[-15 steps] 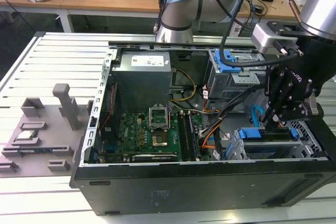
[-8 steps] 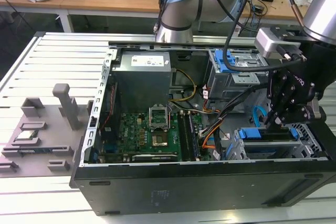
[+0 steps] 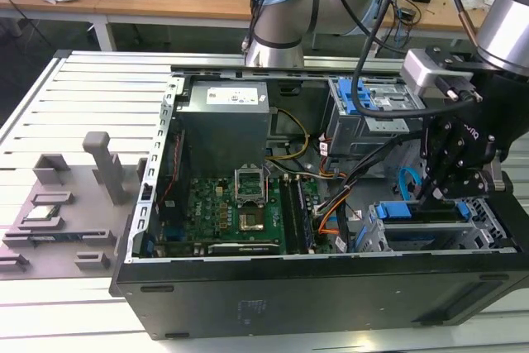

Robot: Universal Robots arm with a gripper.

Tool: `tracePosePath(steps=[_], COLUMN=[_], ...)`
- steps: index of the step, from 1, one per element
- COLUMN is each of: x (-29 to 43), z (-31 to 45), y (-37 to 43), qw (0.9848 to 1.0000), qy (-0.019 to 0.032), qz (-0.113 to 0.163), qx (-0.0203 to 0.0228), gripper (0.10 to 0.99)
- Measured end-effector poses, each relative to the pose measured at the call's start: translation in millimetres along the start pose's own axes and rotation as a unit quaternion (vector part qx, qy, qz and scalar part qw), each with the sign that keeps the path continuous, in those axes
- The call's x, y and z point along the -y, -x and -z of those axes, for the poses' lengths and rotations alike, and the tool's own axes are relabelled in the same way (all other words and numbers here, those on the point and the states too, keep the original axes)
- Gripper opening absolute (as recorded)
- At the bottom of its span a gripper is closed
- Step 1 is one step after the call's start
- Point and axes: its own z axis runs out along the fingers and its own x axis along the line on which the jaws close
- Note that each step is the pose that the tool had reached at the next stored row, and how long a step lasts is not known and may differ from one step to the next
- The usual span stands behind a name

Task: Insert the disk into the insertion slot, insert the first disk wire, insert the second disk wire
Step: 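Insert the second disk wire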

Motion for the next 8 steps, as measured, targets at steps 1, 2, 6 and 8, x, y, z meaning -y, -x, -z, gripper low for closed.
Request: tracePosePath(steps=[1, 2, 6, 8], x=[0.0, 0.0, -0.2, -0.6], z=[-0.1, -0.2, 4.9, 13.8], y=[-0.1, 0.0, -0.5, -1.1], qw=[1.0000, 1.0000, 1.0000, 1.0000], qy=[0.0000, 0.0000, 0.0000, 0.0000], qz=[0.000, 0.000, 0.000, 0.000], qx=[-0.0001, -0.0001, -0.0003, -0.0003], gripper=[0.161, 0.161, 0.235, 0.235])
